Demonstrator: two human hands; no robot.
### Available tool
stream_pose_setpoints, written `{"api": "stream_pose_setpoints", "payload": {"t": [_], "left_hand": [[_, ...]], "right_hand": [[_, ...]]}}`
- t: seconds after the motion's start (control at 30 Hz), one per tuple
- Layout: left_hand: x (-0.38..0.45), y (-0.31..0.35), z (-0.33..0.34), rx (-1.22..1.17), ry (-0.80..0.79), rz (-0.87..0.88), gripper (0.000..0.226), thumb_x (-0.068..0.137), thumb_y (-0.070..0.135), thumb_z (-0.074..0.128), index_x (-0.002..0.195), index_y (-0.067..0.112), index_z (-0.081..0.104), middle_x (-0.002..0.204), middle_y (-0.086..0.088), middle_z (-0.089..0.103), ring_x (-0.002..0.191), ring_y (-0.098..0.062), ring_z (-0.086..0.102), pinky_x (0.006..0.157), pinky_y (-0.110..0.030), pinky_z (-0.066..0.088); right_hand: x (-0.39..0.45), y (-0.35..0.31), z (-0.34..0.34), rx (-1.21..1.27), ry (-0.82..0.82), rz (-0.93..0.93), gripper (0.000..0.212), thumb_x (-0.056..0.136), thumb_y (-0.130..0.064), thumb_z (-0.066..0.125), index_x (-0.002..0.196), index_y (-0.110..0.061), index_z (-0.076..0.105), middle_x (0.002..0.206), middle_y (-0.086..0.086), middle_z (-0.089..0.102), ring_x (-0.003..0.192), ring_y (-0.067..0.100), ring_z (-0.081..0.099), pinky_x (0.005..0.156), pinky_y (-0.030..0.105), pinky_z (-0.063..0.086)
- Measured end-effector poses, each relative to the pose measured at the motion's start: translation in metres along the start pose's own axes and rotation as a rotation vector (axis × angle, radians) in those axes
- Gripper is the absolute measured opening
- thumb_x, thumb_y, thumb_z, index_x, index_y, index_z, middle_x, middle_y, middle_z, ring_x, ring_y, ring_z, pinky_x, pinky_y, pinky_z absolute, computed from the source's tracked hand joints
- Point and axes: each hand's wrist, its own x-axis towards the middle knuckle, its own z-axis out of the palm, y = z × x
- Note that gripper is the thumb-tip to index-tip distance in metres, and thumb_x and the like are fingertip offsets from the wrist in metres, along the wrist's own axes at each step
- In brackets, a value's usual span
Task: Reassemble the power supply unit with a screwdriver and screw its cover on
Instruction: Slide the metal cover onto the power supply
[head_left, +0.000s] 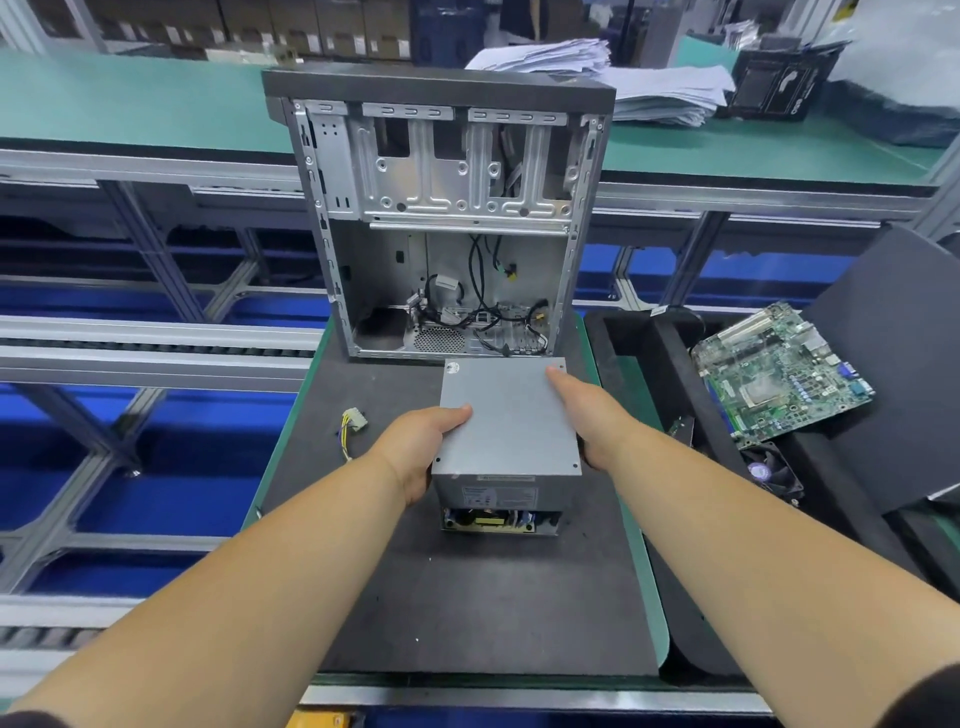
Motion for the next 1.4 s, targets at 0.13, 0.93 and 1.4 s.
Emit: {"api": "stream_pose_setpoints", "payload": {"t": [0.13, 0.93, 1.4], "left_hand": [[0.000, -0.001, 0.002, -0.005, 0.007, 0.012, 0.014, 0.091, 0.020, 0.065, 0.098, 0.009, 0.071, 0.096, -0.007, 0.076, 0.095, -0.026, 0.071, 0.098, -0.043, 0.051], [0.003, 0.004, 0.001, -0.039, -0.045, -0.056, 0.022, 0.091, 0.022, 0.065, 0.107, 0.007, 0.069, 0.100, -0.009, 0.076, 0.091, -0.025, 0.073, 0.084, -0.039, 0.057], [0.004, 0.005, 0.002, 0.139, 0.005, 0.035, 0.014, 0.093, 0.024, 0.064, 0.094, 0.013, 0.071, 0.091, -0.003, 0.077, 0.089, -0.021, 0.072, 0.091, -0.037, 0.054]], "right_hand": [[0.002, -0.003, 0.004, 0.024, 0.006, -0.037, 0.040, 0.104, -0.029, 0.046, 0.137, -0.006, 0.051, 0.134, 0.015, 0.059, 0.123, 0.033, 0.056, 0.109, 0.049, 0.040], [0.010, -0.014, 0.002, -0.100, 0.010, 0.030, 0.041, 0.105, -0.030, 0.043, 0.141, -0.011, 0.044, 0.133, 0.017, 0.058, 0.118, 0.037, 0.059, 0.101, 0.055, 0.046], [0.015, -0.007, 0.004, -0.473, 0.125, -0.025, 0.055, 0.104, -0.043, 0.038, 0.145, -0.007, 0.042, 0.145, 0.013, 0.049, 0.129, 0.034, 0.049, 0.109, 0.045, 0.040]]}}
